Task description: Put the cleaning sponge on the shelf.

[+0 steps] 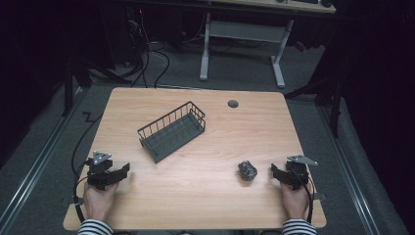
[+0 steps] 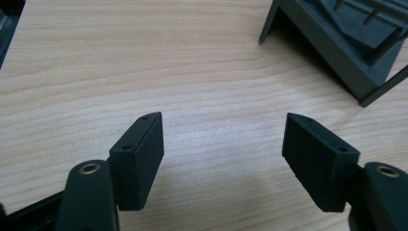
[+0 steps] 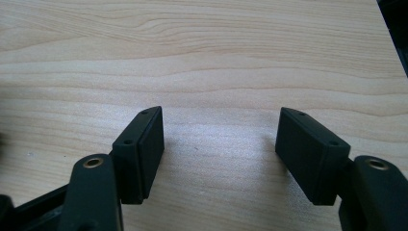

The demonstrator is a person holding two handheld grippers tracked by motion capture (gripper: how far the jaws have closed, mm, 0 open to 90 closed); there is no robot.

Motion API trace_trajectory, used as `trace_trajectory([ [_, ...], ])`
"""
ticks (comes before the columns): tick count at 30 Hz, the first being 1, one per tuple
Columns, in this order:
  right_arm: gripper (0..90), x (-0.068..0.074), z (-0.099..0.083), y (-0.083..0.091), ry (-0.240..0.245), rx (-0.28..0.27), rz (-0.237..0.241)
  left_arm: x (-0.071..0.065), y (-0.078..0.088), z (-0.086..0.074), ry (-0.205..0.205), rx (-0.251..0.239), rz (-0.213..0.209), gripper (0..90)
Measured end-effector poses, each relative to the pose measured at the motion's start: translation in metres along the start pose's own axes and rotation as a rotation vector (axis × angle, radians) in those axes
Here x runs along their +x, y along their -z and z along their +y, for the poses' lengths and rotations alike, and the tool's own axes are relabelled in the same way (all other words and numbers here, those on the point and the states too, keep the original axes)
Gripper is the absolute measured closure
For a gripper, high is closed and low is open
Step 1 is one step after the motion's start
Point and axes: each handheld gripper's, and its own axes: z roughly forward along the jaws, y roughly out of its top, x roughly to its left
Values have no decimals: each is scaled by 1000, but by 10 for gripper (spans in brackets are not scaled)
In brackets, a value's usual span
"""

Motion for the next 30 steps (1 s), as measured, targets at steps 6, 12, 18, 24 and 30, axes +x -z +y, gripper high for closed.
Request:
trace_trajectory([
  [6,348,0,0,0,-1,-1,-1,-7,2,9,-57,24,11,279],
  [12,350,0,0,0,-2,-1,-1,-12,7,20,-63,30,-36,253],
  [18,350,0,0,0,-3,-1,0,-18,19,36,-71,2,-65,234],
  [24,353,-1,0,0,-3,-1,2,-24,28,50,-73,-20,-99,210],
  [30,352,-1,0,0,-4,-2,2,-30,39,65,-56,-51,-145,193],
])
